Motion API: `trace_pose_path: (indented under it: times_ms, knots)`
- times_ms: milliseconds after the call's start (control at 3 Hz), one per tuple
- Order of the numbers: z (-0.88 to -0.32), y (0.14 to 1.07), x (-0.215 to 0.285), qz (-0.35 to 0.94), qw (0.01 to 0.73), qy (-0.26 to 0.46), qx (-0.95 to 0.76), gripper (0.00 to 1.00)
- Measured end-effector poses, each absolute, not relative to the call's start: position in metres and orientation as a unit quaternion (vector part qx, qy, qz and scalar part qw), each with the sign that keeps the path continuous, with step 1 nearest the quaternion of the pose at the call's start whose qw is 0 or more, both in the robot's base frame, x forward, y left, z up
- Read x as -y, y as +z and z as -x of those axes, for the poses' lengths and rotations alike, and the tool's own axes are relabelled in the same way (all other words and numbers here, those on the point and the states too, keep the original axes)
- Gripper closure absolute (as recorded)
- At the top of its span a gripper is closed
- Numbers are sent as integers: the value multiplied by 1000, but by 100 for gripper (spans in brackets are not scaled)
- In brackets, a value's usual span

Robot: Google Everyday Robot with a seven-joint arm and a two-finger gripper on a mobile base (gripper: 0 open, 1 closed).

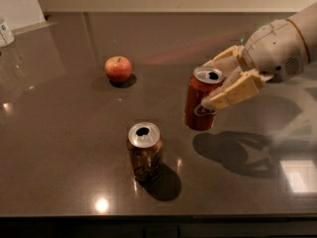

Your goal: Move coke can near orange can

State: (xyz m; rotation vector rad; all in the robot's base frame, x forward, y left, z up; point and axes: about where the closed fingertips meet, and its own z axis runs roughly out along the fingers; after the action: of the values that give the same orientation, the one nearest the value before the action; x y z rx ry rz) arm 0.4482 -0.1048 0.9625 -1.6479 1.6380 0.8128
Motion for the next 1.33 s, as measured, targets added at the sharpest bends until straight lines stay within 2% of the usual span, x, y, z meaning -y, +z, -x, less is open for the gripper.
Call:
trace_pose_path:
  times_ms: [1333]
  knots:
    - [-410, 906, 97, 657, 293, 339, -606, 100]
